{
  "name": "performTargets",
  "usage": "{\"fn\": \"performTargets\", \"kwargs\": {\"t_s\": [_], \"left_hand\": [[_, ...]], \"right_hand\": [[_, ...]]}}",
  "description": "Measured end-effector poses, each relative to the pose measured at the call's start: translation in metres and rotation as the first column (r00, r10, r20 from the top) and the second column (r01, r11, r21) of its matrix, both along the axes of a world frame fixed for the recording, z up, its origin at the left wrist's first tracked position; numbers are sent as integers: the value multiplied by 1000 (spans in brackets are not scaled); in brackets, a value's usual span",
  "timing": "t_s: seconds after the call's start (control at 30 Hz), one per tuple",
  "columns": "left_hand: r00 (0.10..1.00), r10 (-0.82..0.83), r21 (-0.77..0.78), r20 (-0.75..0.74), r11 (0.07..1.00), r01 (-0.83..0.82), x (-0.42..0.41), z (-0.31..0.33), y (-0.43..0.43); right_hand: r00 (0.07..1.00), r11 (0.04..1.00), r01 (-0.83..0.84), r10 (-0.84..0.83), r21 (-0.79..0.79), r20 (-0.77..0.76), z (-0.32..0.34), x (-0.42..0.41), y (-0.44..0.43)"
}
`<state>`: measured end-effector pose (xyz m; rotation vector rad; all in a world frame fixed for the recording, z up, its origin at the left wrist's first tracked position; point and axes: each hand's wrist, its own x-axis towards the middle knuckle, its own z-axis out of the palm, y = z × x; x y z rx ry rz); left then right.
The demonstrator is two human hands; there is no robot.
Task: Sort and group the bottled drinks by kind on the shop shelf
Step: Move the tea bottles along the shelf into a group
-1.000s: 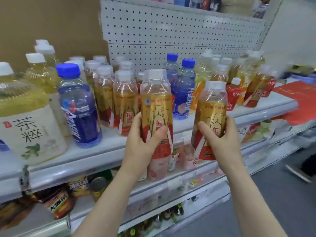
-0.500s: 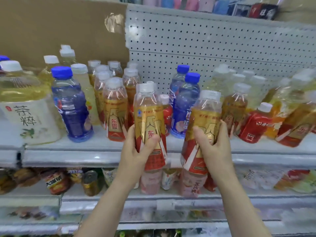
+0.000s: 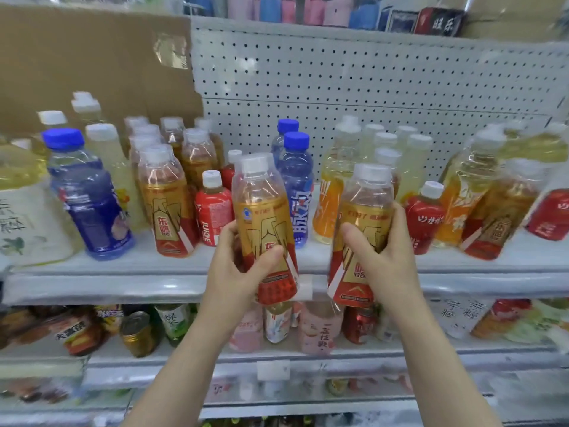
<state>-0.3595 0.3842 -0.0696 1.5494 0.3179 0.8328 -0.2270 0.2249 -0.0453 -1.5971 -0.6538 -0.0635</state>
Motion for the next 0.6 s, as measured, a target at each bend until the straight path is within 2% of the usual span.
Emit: {"fn": "performTargets", "kwargs": {"t_s": [0.13,0.3,0.47,0.6], "left_hand": [[999,15,-78,45,997,-12,-12,3,-1],[988,136,-139,73,982,-125,-40,5,14],[961,271,-122,58,957,-263,-84,-1,44],[953,301,-71,23,952,-299,-123,-1,75]], "right_hand": [[998,998,-67,67,16,17,3,-5,12],[971,974,-226,226,-8,74,7,-17,42],[946,948,-317,317,-9,61,12,-39,79],[939,942,-336,336,-9,76,25,-63,113]]}}
